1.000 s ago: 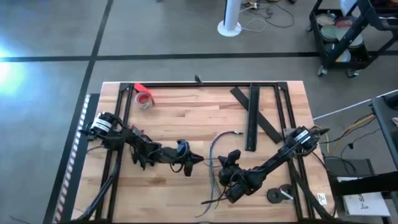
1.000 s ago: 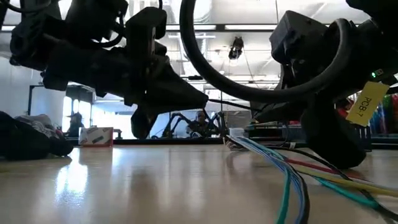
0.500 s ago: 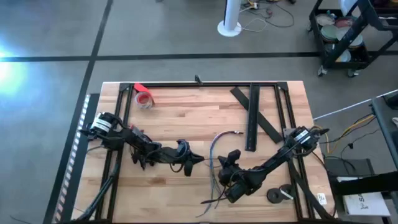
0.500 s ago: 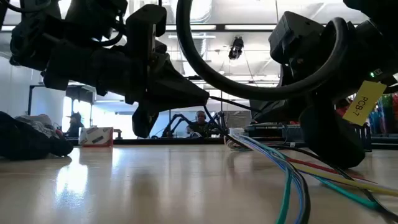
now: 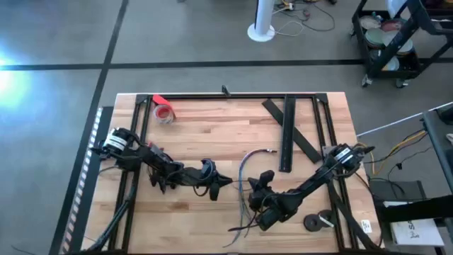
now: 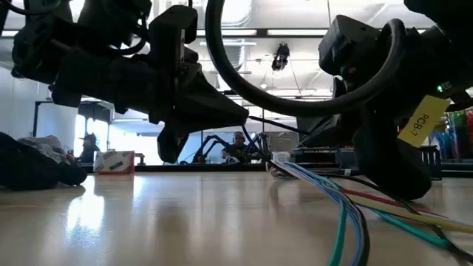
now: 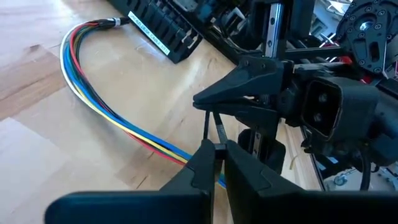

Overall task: Ziptie cables
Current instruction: Wrap the zip tie around the cable bundle

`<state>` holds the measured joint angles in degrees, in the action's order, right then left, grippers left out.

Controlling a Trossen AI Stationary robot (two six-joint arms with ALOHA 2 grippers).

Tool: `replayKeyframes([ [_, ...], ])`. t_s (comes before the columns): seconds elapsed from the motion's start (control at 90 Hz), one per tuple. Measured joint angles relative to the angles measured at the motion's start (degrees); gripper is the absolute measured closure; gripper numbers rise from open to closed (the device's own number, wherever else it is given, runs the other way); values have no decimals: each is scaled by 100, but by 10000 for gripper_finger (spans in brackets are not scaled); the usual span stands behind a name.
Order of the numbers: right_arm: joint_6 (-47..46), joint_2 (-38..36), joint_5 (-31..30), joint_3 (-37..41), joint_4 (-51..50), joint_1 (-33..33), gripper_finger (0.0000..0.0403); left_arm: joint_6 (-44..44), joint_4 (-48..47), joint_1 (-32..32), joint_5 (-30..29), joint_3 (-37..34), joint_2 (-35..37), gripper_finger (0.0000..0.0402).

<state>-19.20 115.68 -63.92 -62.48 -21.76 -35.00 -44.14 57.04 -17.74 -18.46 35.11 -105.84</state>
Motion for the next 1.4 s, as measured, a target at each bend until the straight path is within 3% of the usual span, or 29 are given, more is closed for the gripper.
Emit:
replayKeyframes([
  [0.656, -285, 0, 84, 2, -8, 16, 403, 321, 59, 0, 79, 0, 0, 394],
  [1.4, 383, 2, -127, -33, 339, 41, 403, 282, 101, 0, 107, 0, 0, 394],
])
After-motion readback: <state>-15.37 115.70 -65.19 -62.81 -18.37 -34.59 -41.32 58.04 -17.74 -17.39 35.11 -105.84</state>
